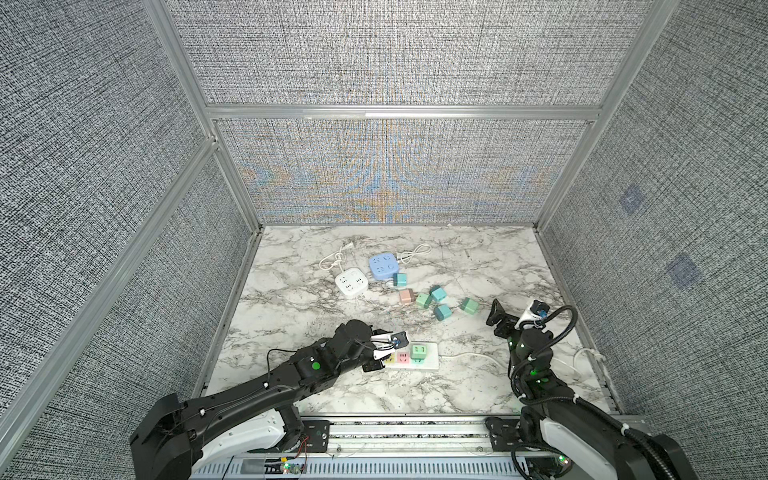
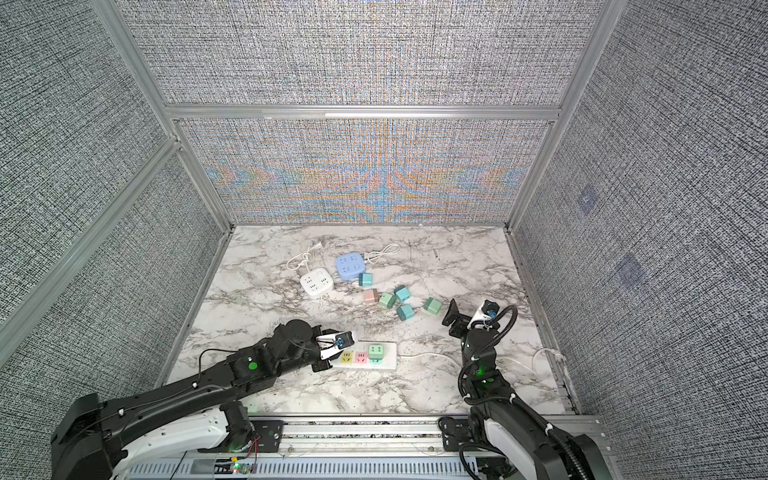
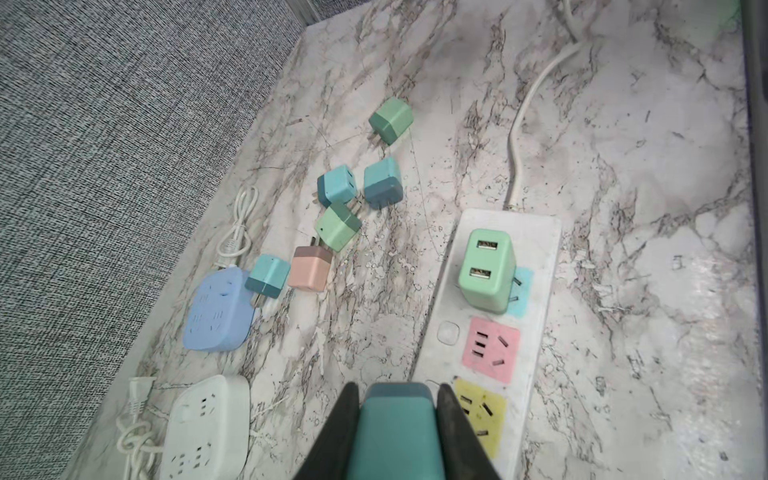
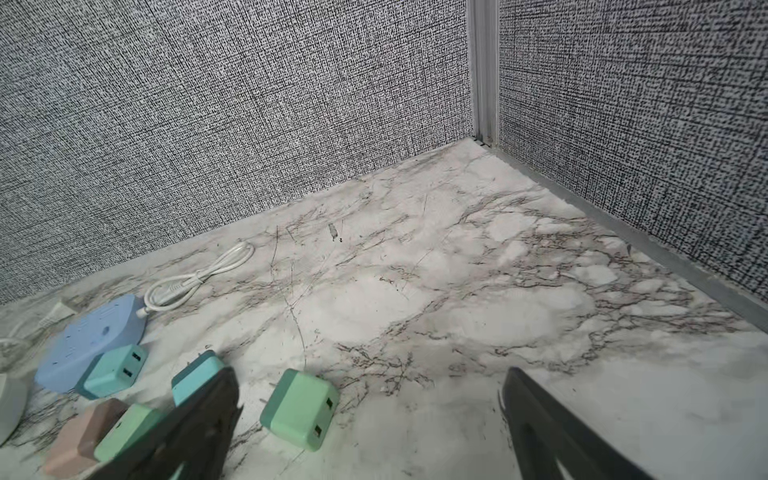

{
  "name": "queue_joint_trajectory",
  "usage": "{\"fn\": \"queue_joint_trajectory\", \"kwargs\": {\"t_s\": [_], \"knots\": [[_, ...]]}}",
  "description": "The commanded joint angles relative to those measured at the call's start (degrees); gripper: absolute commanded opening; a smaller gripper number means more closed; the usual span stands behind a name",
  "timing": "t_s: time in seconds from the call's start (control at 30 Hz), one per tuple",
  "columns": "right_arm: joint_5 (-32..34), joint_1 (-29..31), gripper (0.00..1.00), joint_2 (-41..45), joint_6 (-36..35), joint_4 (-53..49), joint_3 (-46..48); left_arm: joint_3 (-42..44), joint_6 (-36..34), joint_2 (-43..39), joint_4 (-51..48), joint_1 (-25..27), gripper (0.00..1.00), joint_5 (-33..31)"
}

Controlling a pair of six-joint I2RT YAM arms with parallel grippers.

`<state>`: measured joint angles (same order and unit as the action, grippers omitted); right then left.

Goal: Insert the plug
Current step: 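Carry the teal charger with the left gripper over the strip beside the green charger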

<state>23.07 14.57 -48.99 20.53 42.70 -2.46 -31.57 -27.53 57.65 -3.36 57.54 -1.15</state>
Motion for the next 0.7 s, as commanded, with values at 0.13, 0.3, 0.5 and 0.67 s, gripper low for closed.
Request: {"fn": "queue_joint_trajectory", "kwargs": {"t_s": [0.13,0.3,0.5,0.67], "knots": [[0.05,-0.33,0.99,0.44,1.79,0.63,0.27,-2.70,-1.36,3.23,-3.46,0.64,0.00,1.13],[-0.40,-0.33,1.00,-0.20,1.63,0.64,0.00,-3.23,-1.58,3.26,-5.30,0.65,0.00,2.61],[-0.85,-0.33,0.99,-0.30,1.44,0.81,0.15,-4.68,-1.73,7.20,-7.47,1.21,0.00,2.82],[-0.88,-0.29,1.00,-0.32,1.45,0.91,0.17,-7.06,-2.00,11.68,-8.86,1.44,0.00,4.28]]}}
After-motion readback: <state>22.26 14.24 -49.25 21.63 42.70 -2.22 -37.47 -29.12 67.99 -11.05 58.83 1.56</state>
